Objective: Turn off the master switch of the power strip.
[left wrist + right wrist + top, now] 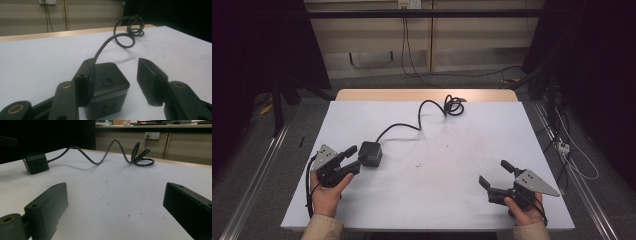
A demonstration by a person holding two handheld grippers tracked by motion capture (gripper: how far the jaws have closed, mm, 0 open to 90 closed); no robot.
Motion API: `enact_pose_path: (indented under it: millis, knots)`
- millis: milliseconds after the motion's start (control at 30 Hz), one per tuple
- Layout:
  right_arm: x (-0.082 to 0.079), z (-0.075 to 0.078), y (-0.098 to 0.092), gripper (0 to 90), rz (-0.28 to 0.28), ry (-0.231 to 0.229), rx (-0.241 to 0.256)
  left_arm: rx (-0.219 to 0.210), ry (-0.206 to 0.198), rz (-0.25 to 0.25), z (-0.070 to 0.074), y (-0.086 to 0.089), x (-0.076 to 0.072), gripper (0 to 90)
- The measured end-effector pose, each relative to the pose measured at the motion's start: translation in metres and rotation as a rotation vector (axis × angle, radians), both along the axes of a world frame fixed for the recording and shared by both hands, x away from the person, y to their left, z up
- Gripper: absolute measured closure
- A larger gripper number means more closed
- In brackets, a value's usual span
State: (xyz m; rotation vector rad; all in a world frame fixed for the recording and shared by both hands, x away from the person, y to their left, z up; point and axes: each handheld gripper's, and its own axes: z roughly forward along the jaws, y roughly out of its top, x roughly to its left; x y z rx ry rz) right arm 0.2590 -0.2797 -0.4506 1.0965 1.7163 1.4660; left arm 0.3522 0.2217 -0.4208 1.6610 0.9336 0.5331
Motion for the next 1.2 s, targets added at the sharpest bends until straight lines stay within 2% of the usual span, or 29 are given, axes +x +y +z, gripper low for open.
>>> enact_pose_path:
  millis: [33, 167, 300, 433, 933, 1200]
  knots:
    - [0.0000, 0.0000, 0.0001, 5.2, 0.000, 0.000, 0.001, 0.016, -0.001, -0.004, 0.0006, -0.0005, 0.0004, 50.2]
    - [-0.0001, 0.0002, 0.0002, 5.3, 0.000, 0.000, 0.001, 0.030, -0.013, 0.002, 0.0016, 0.0007, 0.0014, 51.4]
    - [0.0001, -0.0001, 0.0001, 5.3, 0.001, 0.000, 0.002, 0.029, -0.008, 0.002, 0.0021, 0.0008, 0.0020, 52.7]
    - [0.0000, 0.0001, 0.0002, 5.3, 0.002, 0.000, 0.001, 0.023, 0.000, -0.018, 0.0024, -0.0007, 0.0035, 54.2]
    - [0.0000, 0.0002, 0.0002, 5.4, 0.007, 0.000, -0.001, -0.023, 0.029, -0.021, 0.0036, -0.0017, 0.0076, 63.7]
    - [0.0000, 0.0002, -0.0002, 5.5, 0.007, 0.002, 0.003, -0.019, 0.035, -0.026, 0.0047, -0.0035, 0.0101, 66.0]
